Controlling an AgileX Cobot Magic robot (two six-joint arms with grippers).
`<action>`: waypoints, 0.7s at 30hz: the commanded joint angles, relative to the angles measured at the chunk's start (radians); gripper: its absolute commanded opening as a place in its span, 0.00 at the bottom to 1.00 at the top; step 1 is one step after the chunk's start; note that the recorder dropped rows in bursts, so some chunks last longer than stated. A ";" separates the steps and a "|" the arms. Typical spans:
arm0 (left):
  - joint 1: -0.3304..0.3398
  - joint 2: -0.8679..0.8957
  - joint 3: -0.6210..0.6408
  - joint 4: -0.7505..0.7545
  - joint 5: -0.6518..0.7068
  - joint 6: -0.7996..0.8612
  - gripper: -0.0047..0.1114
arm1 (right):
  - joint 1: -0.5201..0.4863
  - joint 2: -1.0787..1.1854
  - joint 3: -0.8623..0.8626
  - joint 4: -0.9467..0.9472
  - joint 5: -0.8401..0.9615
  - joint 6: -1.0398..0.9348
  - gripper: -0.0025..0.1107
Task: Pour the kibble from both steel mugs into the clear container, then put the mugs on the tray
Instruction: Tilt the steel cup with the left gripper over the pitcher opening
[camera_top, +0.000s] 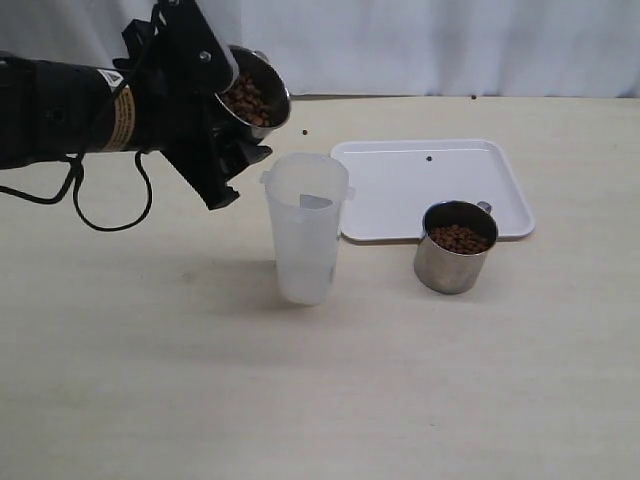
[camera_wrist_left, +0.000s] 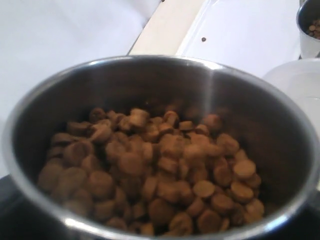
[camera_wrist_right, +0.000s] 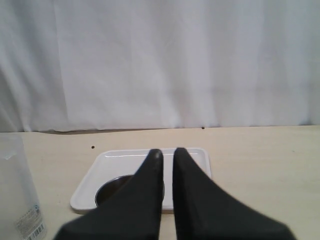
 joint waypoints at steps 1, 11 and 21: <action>-0.008 -0.015 -0.004 0.006 -0.011 0.031 0.04 | 0.004 -0.004 0.004 0.003 -0.004 0.000 0.07; -0.008 -0.015 -0.007 0.038 -0.008 0.094 0.04 | 0.004 -0.004 0.004 0.003 -0.004 0.000 0.07; -0.008 -0.015 0.014 0.076 0.007 0.105 0.04 | 0.004 -0.004 0.004 0.003 -0.004 0.000 0.07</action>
